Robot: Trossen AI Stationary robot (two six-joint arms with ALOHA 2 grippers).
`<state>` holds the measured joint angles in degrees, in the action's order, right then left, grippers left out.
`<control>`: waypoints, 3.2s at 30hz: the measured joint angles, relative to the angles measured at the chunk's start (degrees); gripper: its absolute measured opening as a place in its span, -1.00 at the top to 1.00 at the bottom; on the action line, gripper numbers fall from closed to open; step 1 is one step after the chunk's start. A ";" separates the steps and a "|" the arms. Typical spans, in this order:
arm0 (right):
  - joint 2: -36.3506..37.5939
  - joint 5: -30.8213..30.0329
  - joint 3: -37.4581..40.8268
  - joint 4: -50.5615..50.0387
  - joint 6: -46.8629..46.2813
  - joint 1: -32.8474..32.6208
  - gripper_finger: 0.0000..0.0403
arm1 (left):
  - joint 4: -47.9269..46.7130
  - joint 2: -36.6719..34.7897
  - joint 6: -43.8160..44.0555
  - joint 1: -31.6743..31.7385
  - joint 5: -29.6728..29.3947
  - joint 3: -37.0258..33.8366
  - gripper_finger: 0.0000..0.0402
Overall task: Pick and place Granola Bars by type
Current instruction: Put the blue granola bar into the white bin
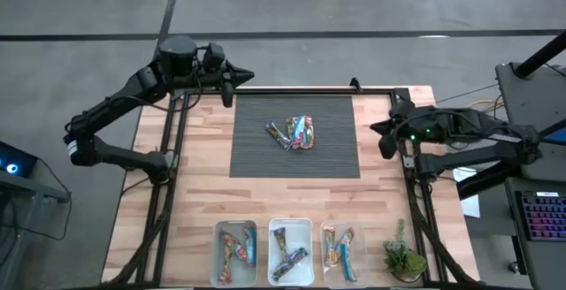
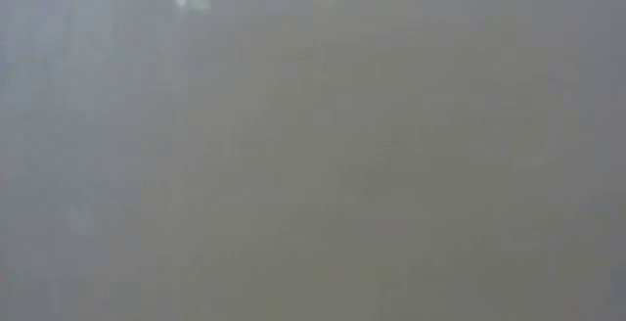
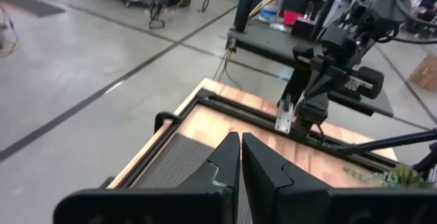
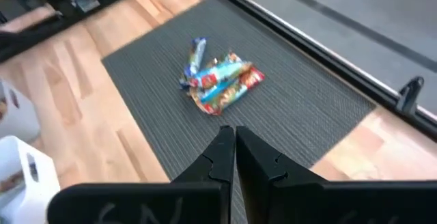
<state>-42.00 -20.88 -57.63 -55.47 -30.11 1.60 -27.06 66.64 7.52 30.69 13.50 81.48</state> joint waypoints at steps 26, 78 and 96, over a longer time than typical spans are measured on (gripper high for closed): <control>-1.90 2.05 0.00 -0.06 0.04 4.23 0.96 | -26.66 16.18 -6.11 -0.01 -3.25 20.60 0.44; -1.96 3.39 0.00 0.00 0.07 4.20 0.96 | -32.51 50.90 -60.35 -9.04 -12.96 20.28 0.04; -1.96 3.37 0.00 -0.02 0.09 4.20 0.96 | -29.96 55.49 -60.80 -9.25 -14.92 19.44 0.04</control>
<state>-43.97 -17.52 -57.63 -55.48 -30.02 5.80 -57.02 122.13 -53.28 21.43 -1.42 100.92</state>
